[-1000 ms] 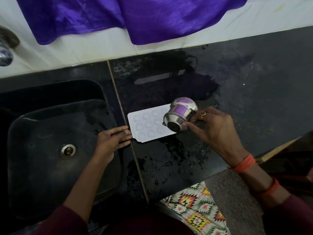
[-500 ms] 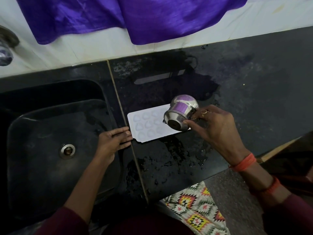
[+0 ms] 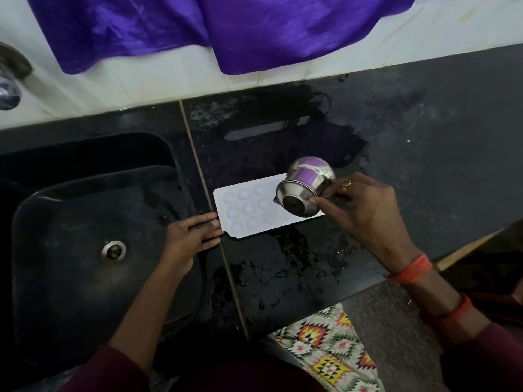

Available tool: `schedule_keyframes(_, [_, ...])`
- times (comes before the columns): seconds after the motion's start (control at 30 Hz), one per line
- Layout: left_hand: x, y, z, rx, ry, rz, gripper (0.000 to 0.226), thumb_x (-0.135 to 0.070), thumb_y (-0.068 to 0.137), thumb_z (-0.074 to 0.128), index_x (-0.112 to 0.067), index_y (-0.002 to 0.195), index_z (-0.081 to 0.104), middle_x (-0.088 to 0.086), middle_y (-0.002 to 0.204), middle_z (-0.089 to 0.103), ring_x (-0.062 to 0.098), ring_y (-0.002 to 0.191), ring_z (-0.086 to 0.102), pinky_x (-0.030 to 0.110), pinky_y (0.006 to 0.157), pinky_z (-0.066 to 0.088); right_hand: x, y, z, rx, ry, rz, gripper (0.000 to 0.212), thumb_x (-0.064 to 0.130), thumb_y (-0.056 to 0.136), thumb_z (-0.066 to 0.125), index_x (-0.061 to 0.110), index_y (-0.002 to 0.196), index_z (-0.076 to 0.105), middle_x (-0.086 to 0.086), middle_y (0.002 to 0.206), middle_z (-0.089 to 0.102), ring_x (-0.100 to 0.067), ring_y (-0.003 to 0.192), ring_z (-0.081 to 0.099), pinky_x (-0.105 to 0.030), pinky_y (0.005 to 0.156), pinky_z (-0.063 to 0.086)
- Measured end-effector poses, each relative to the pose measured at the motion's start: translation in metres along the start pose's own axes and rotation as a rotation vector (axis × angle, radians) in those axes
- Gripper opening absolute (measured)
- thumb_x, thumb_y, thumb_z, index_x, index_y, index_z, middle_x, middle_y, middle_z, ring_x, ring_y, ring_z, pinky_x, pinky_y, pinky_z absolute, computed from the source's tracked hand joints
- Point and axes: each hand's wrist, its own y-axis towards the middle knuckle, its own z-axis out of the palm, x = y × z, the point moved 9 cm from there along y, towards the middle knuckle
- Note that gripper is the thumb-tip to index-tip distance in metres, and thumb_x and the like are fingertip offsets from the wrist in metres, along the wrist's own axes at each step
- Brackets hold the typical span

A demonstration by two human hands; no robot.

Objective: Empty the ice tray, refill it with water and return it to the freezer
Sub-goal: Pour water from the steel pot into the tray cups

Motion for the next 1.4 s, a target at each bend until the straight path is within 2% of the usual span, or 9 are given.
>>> schedule_keyframes(0.2, [0.005, 0.005, -0.002, 0.011, 0.006, -0.009, 0.016, -0.004, 0.093, 0.069, -0.01, 0.107, 0.073, 0.008, 0.092, 0.08, 0.018, 0.084, 0.077, 0.023, 0.063, 0.06, -0.003, 0.005, -0.003, -0.023, 0.044, 0.027, 0.025, 0.047, 0.079, 0.08, 0.023, 0.081, 0.078, 0.0, 0.073, 0.069, -0.013, 0.062, 0.064, -0.036, 0.066, 0.056])
schedule_keyframes(0.73, [0.003, 0.003, 0.0, 0.023, 0.002, 0.007, 0.016, -0.004, 0.093, 0.068, -0.012, 0.105, 0.075, 0.007, 0.092, 0.08, 0.018, 0.084, 0.077, 0.023, 0.063, 0.06, 0.003, 0.02, 0.011, 0.006, -0.023, -0.052, 0.036, 0.048, 0.083, 0.076, 0.012, 0.086, 0.079, -0.005, 0.095, 0.071, -0.022, 0.077, 0.069, -0.042, 0.069, 0.057])
schedule_keyframes(1.4, [0.001, 0.001, 0.001, 0.019, -0.002, 0.002, 0.016, -0.003, 0.092, 0.069, -0.014, 0.103, 0.076, 0.006, 0.088, 0.08, 0.016, 0.081, 0.077, 0.022, 0.062, 0.06, 0.008, 0.026, 0.008, -0.039, -0.006, -0.095, 0.031, 0.042, 0.081, 0.081, 0.011, 0.083, 0.077, -0.006, 0.092, 0.071, -0.021, 0.073, 0.067, -0.04, 0.067, 0.056])
